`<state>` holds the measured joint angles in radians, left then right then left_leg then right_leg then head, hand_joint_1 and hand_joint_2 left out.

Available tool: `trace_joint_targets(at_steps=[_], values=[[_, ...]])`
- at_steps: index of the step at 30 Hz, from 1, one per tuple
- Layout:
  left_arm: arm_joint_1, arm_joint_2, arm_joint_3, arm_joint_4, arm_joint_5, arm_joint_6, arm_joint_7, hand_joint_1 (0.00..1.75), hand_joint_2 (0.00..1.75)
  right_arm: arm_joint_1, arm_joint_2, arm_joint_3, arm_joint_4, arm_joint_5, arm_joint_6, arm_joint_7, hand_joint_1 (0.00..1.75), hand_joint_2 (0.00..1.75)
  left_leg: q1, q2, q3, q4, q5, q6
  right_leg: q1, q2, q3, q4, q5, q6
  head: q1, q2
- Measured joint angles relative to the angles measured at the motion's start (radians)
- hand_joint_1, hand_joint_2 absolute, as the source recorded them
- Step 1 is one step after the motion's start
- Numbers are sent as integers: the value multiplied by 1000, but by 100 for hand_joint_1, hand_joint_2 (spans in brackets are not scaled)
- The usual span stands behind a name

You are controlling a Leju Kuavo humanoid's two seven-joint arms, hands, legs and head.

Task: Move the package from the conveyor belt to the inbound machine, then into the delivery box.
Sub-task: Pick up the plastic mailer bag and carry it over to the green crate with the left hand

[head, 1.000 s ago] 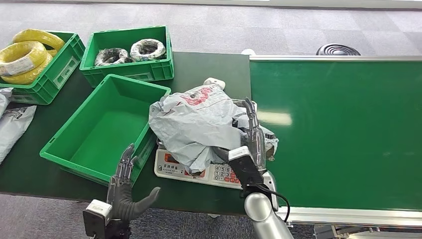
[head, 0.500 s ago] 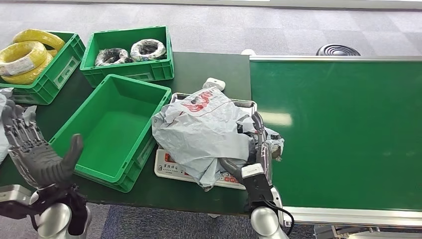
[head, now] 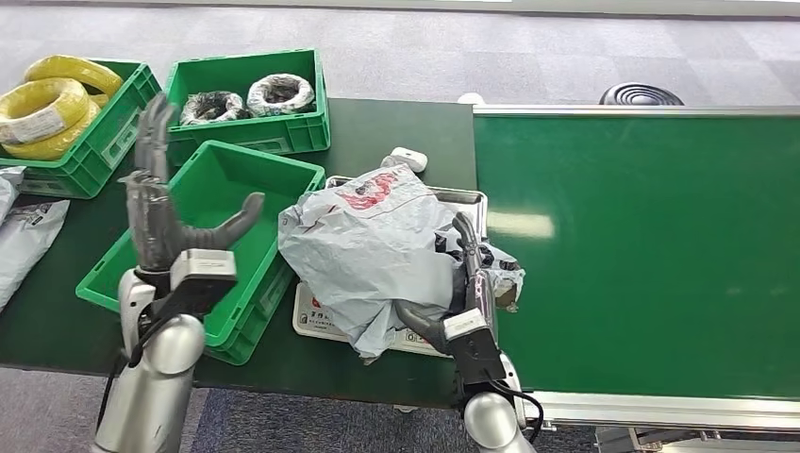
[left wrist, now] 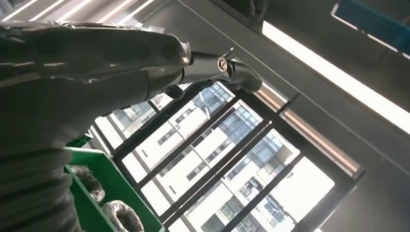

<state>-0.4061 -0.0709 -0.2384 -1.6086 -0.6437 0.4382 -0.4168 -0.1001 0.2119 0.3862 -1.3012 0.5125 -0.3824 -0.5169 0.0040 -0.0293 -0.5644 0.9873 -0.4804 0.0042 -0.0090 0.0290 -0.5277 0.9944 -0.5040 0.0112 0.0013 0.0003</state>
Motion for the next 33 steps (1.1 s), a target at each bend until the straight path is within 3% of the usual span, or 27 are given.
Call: trace_joint_targets(at_steps=[11,18,24,33], values=[[-182,-55,-231,331,-162,-28,66,0,175,-5,11,15,46,-4,26,2,0,175,0,0,0,0,0,0,0,1,0,0,0,0,0,0],[-219,-94,-312,508,-50,-202,27,0,175,-6,13,15,65,-13,26,5,0,175,0,1,0,0,0,0,0,1,0,0,0,0,0,0],[-250,-99,-338,637,44,-387,0,0,175,-6,12,14,77,-23,25,5,0,175,0,1,0,0,0,0,0,1,0,0,0,0,0,0],[-347,-96,-403,865,8,-466,-15,0,175,-5,11,13,78,-22,26,6,0,175,0,1,0,0,0,0,0,1,0,0,0,0,0,0]])
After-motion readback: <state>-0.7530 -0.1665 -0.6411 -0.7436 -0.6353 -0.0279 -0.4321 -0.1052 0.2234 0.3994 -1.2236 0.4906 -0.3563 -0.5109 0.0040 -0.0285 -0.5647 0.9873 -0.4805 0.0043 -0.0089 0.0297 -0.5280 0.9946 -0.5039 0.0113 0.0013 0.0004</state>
